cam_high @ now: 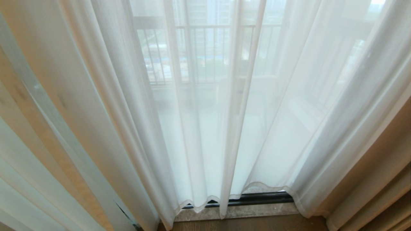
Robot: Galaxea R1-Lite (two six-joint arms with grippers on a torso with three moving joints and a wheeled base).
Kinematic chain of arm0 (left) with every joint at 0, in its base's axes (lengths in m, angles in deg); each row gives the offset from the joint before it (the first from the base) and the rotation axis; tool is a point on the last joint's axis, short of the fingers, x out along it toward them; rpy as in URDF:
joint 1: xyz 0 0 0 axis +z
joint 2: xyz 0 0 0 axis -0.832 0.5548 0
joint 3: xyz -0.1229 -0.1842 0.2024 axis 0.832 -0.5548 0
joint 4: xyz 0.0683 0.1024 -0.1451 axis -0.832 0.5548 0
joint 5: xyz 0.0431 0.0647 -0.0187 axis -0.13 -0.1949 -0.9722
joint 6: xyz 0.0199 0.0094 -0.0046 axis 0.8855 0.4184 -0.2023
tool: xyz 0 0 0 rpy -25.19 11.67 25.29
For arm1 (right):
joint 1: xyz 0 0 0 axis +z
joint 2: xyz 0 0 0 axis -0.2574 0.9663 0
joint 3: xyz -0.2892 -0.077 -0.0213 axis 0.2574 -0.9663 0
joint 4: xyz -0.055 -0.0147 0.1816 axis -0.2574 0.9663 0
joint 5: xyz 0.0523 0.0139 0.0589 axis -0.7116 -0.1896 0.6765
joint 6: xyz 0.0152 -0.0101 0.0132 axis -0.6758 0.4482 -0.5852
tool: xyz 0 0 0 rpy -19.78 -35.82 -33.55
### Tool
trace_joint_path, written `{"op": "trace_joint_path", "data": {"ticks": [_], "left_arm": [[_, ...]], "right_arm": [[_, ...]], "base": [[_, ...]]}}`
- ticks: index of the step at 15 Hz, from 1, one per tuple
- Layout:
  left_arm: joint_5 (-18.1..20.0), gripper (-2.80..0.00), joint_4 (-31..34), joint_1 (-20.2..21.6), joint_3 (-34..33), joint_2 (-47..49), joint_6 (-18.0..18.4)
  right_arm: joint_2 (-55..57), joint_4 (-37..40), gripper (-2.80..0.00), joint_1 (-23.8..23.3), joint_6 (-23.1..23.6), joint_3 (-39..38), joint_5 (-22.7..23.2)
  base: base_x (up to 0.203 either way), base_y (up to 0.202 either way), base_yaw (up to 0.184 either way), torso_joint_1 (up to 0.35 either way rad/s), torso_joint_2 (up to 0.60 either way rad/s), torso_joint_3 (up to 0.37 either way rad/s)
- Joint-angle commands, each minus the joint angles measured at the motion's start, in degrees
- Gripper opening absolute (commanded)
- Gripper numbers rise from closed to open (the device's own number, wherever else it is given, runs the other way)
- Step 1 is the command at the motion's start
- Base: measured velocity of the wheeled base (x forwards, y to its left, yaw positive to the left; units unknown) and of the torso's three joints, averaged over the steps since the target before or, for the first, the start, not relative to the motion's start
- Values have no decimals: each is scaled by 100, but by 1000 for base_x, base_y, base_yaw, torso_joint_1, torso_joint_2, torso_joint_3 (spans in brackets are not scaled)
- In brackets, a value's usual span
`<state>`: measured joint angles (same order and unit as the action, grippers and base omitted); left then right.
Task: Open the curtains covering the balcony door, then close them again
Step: Pull the inner curtains open on both sides
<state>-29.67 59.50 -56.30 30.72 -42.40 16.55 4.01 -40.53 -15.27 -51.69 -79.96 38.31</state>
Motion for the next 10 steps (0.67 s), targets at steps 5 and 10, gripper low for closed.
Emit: {"op": "trace_joint_path", "data": {"ticks": [5, 10], "left_arm": [[-2, -280, 0, 0, -1, -2, -5], [-2, -280, 0, 0, -1, -2, -5]], "right_arm": [[7, -4, -280, 0, 5, 0, 3], [7, -4, -280, 0, 5, 0, 3]], "base": [[0, 0, 0, 0, 0, 0], [0, 0, 0, 0, 0, 0]]}}
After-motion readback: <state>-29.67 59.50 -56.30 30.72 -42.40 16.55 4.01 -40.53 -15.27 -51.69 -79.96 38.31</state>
